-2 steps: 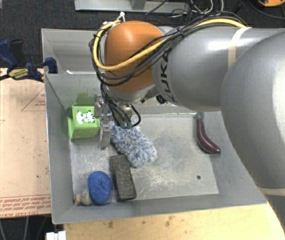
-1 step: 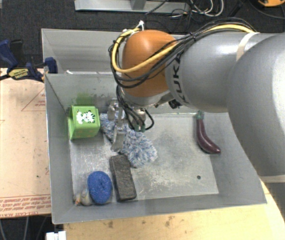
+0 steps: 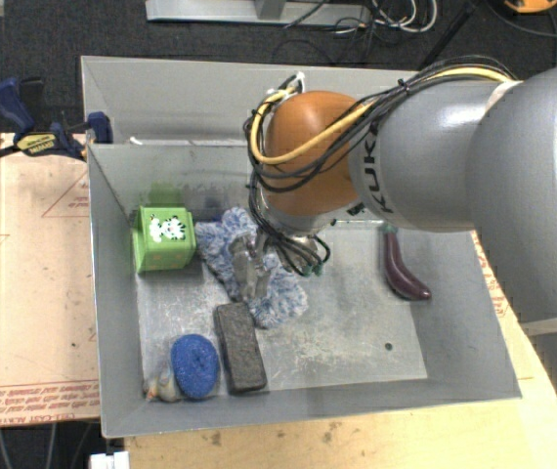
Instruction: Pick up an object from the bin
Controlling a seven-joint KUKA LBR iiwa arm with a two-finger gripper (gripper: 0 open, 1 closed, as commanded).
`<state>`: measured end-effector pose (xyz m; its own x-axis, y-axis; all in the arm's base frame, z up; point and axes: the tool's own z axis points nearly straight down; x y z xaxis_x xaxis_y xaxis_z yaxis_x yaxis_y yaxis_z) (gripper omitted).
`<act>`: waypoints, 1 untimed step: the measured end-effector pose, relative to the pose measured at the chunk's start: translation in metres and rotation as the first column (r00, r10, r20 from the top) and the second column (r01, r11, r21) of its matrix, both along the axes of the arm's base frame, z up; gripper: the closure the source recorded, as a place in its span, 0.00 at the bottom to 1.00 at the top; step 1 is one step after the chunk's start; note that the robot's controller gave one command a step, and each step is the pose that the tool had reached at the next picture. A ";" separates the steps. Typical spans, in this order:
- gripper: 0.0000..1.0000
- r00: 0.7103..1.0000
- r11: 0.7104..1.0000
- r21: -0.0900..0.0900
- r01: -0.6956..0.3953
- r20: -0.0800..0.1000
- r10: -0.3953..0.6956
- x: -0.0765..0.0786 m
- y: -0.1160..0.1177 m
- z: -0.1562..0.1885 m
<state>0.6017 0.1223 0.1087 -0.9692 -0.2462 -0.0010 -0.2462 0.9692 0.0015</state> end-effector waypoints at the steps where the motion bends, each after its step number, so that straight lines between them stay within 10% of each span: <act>1: 1.00 1.000 1.000 0.000 0.000 0.000 0.000 0.000 0.000 0.000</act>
Offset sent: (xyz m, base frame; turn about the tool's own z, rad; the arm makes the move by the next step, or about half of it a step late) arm 0.0312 0.0029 0.1440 -0.0144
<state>0.6017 0.1222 0.1087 -0.9692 -0.2463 -0.0009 -0.2463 0.9692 0.0016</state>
